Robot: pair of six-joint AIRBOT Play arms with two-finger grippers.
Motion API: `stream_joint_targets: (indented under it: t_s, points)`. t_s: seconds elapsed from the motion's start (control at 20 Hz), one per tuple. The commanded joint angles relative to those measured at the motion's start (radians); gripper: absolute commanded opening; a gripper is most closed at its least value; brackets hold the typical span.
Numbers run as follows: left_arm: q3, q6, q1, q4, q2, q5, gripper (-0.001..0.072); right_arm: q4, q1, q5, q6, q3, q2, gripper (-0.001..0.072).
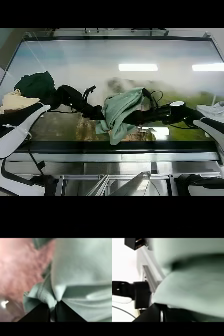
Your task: Fold the shirts.
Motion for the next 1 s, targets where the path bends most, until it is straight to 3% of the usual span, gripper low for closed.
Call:
stream_joint_targets:
  t_s: [0.0, 0.25, 0.45, 0.75, 0.95]
  points:
    - [0.06, 0.009, 0.091, -0.008, 0.127, 0.182, 0.0013, 0.002, -0.143, 0.175, 0.014, 0.037, 0.128, 0.0019]
    - [0.261, -0.068, 0.341, -0.013, 0.449, 0.296, 0.0014, 0.008, -0.605, 0.191, 0.121, 0.211, 0.461, 0.0019]
    - [0.503, -0.074, 0.447, -0.018, 0.64, 0.288, 0.0023, 0.156, -0.871, 0.191, 0.122, 0.365, 0.694, 0.0018]
    - [0.808, -0.074, 0.569, 0.002, 0.793, 0.23, 0.0024, 0.275, -0.92, 0.191, 0.111, 0.581, 0.781, 0.0018]
    - [0.729, -0.092, 0.66, 0.006, 0.793, 0.344, 0.0024, 0.143, -0.861, 0.175, 0.134, 0.586, 0.725, 0.0019]
